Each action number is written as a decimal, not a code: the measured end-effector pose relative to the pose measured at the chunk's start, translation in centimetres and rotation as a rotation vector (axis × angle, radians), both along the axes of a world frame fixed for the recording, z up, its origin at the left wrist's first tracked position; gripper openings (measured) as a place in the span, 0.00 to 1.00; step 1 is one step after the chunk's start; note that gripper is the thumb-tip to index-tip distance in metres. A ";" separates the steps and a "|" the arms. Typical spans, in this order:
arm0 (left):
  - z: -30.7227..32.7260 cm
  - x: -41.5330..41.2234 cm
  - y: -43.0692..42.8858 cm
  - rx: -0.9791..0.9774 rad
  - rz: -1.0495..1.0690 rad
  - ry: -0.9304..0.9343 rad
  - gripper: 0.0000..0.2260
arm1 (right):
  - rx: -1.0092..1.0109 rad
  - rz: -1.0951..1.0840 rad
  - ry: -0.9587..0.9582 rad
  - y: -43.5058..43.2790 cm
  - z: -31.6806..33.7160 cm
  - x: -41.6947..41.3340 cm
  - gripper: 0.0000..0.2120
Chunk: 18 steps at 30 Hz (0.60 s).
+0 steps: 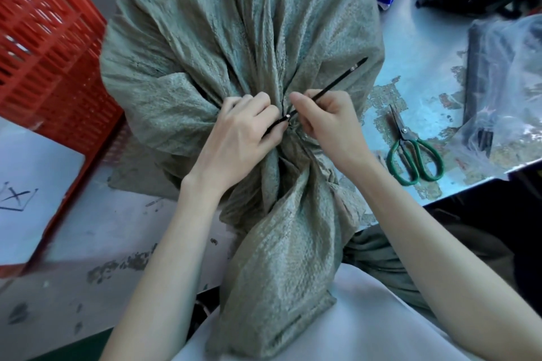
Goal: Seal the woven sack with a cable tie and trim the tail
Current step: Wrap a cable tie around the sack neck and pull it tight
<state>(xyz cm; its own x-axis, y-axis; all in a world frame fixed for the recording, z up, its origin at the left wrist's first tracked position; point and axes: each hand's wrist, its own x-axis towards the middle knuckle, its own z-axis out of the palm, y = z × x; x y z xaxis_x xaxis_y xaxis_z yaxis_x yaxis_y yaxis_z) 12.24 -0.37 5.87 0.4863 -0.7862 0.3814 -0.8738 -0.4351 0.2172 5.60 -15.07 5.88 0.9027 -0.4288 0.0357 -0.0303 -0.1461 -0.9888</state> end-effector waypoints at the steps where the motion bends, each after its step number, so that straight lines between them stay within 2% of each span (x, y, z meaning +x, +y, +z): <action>1: 0.0 0.1 0.1 -0.017 0.004 0.017 0.10 | -0.014 0.013 -0.003 -0.1 0.1 0.0 0.23; 4: 0.1 0.5 0.0 -0.060 0.020 0.056 0.09 | 0.001 0.019 -0.033 -0.4 0.5 0.3 0.23; 9: 0.5 1.8 0.8 -0.126 0.011 0.143 0.12 | 0.207 -0.038 -0.097 -1.2 0.9 0.9 0.26; 18: -0.2 2.3 2.2 -0.274 0.025 0.148 0.09 | 0.362 -0.114 -0.151 -2.5 1.3 0.9 0.20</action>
<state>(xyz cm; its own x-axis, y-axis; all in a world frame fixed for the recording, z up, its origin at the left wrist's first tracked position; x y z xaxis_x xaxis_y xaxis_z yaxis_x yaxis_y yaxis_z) 14.56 1.80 5.68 0.5700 -0.6512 0.5010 -0.8138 -0.3635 0.4534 6.54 -17.62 7.16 0.8448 -0.5350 -0.0069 0.1236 0.2076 -0.9704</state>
